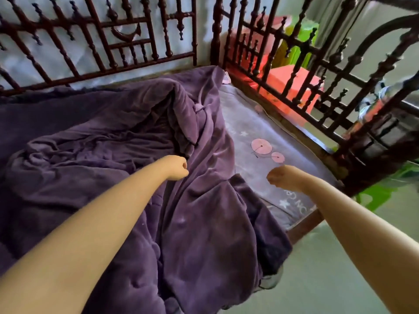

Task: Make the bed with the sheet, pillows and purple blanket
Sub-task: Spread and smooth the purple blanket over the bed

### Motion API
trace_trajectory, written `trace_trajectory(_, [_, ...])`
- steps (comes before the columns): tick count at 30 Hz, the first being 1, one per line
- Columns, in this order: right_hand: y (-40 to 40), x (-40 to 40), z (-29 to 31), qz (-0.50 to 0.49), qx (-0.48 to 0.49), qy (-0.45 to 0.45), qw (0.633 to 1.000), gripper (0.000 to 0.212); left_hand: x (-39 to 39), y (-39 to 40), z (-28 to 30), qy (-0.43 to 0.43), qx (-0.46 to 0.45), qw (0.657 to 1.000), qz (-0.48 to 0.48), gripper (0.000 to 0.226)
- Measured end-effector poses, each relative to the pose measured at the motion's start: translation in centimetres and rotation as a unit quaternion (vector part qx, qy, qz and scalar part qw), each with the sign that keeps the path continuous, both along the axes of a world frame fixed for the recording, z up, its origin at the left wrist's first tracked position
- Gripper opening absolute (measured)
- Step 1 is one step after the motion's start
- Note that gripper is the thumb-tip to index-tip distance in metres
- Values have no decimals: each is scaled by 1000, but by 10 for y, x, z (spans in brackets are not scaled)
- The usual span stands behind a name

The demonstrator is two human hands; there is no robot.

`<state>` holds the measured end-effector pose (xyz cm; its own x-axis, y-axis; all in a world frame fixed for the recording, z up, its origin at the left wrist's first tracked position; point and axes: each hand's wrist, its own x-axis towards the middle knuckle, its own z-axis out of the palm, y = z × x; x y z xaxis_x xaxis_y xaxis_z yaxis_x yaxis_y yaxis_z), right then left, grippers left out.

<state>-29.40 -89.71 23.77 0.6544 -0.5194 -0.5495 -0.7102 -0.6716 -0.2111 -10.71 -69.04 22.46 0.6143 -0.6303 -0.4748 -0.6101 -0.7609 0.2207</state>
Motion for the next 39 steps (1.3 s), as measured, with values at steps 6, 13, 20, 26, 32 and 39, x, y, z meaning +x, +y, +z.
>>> trace_trajectory(6, [-40,18,-71,63,15,92,994,36,1,-46,-63,77,23,996,27,29])
trace_trajectory(13, [-73,68,-158,187,28,116,975,30,-14,-77,-145,149,44,977,147,31])
trace_trajectory(20, [-90,100,-261,210,61,25,976,63,-58,-96,-240,185,42,935,301,59])
trace_trajectory(26, [-103,109,-317,205,68,-12,976,84,-110,-111,-296,111,85,935,325,77])
trace_trajectory(32, [-106,111,-322,348,-50,38,936,35,-118,-113,-319,-9,-59,929,365,25])
trace_trajectory(39, [-181,54,-276,-60,311,-164,934,33,-150,-147,-273,388,-324,695,511,40])
